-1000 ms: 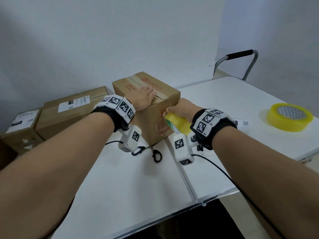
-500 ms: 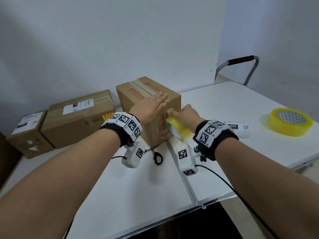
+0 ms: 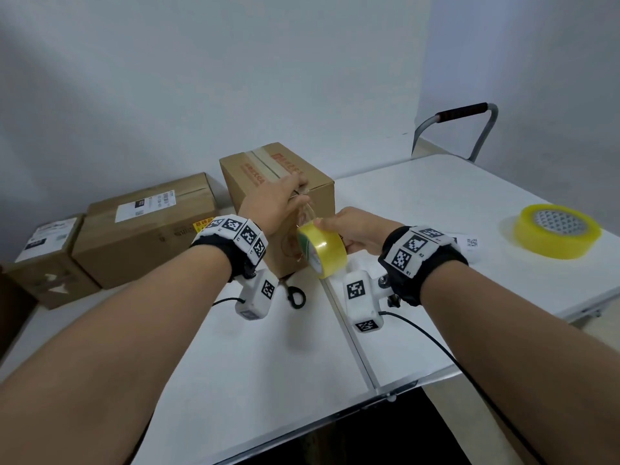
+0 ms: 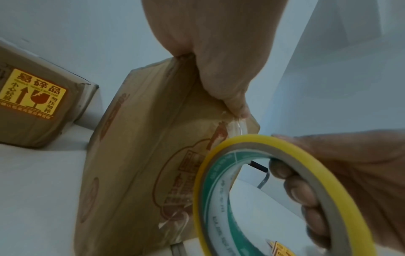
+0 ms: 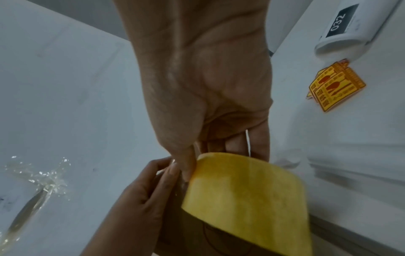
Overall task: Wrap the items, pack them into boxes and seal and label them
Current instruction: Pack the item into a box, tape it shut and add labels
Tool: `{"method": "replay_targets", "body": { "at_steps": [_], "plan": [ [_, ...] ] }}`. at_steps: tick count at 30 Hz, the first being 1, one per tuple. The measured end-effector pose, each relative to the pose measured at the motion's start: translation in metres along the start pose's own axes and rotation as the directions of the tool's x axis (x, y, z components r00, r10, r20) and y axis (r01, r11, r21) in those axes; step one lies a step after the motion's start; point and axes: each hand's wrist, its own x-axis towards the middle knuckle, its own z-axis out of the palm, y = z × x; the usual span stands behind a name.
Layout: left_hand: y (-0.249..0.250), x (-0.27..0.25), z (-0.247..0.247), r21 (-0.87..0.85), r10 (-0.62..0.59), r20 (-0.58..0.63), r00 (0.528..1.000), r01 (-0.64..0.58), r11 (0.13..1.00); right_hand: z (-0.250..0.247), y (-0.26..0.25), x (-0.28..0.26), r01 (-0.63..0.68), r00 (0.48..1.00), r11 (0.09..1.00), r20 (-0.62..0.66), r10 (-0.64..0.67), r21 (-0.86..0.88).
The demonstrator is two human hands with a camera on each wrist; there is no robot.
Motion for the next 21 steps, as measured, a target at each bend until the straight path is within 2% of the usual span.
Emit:
{"method": "replay_targets", "body": {
  "at_steps": [3, 11, 13, 15, 17, 19, 20, 21],
  "plan": [
    [0.000, 0.002, 0.003, 0.090, 0.025, 0.046, 0.999, -0.029, 0.995, 0.004, 0.005, 0.005, -0.050, 0.999, 0.985, -0.001, 0.051, -0.165],
    [-0.004, -0.003, 0.005, 0.185, 0.071, 0.043, 0.997, -0.078, 0.980, 0.020, 0.022, 0.018, -0.058, 0.993, 0.997, -0.102, 0.053, -0.044],
    [0.000, -0.003, 0.008, 0.242, 0.081, 0.010, 0.997, -0.081, 0.967, 0.021, 0.022, 0.022, -0.044, 0.991, 0.989, -0.134, 0.025, -0.140],
    [0.003, -0.004, 0.010, 0.283, 0.075, -0.002, 0.997, -0.071, 0.956, 0.022, 0.020, 0.022, -0.037, 0.979, 0.942, -0.199, -0.033, -0.334],
    [0.002, -0.003, 0.009, 0.248, 0.066, 0.014, 0.998, -0.068, 0.966, 0.024, 0.018, 0.021, -0.015, 0.958, 0.891, -0.263, -0.117, -0.453],
    [-0.003, -0.004, 0.002, 0.105, 0.088, 0.042, 0.995, -0.092, 0.990, 0.025, 0.016, 0.018, 0.021, 0.939, 0.890, -0.298, -0.175, -0.455],
    [-0.005, -0.007, -0.002, 0.006, 0.108, 0.003, 0.994, -0.108, 0.994, 0.025, 0.013, 0.016, 0.032, 0.928, 0.895, -0.319, -0.192, -0.444],
    [-0.009, -0.012, -0.006, -0.089, 0.104, -0.089, 0.991, -0.112, 0.990, 0.024, 0.011, 0.014, 0.040, 0.915, 0.900, -0.346, -0.208, -0.434]
  ]
}}
